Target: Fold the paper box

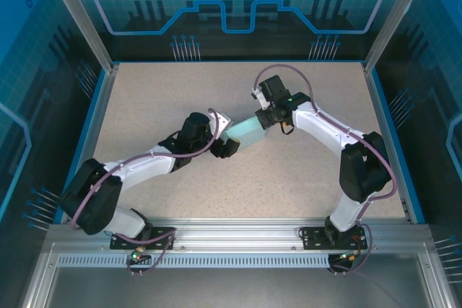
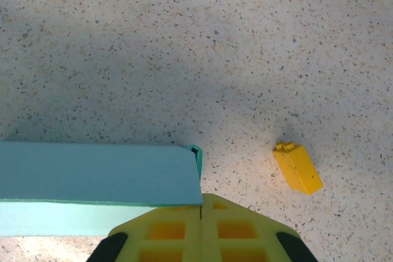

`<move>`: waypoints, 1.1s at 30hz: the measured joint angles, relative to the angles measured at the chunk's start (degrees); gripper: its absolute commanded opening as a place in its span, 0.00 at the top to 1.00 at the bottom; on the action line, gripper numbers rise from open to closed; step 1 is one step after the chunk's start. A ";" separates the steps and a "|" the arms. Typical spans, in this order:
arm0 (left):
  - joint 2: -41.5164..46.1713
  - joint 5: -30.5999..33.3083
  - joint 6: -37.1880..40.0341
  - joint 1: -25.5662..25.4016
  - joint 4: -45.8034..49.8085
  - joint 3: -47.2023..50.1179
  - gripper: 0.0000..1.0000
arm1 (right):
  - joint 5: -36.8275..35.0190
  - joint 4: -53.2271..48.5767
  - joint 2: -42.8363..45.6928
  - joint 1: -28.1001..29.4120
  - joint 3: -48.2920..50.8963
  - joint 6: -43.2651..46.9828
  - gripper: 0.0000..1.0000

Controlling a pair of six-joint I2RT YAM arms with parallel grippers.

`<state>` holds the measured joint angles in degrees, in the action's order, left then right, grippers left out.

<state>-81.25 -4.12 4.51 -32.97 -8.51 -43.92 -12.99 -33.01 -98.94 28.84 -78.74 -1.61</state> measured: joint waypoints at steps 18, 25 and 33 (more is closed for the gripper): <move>-1.79 5.88 -6.71 0.00 21.70 -12.83 0.62 | -0.33 -0.13 0.02 0.04 0.00 -1.25 0.95; -4.13 5.88 -5.84 0.00 22.47 -13.81 0.68 | -0.31 -0.17 0.04 0.07 0.00 -1.25 0.95; -5.53 5.90 -5.53 0.00 23.04 -14.14 0.78 | -0.33 -0.17 0.04 0.15 0.00 -1.29 0.95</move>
<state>-86.78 1.78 -1.02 -32.97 14.52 -58.06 -13.32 -33.19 -98.89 28.99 -78.74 -2.90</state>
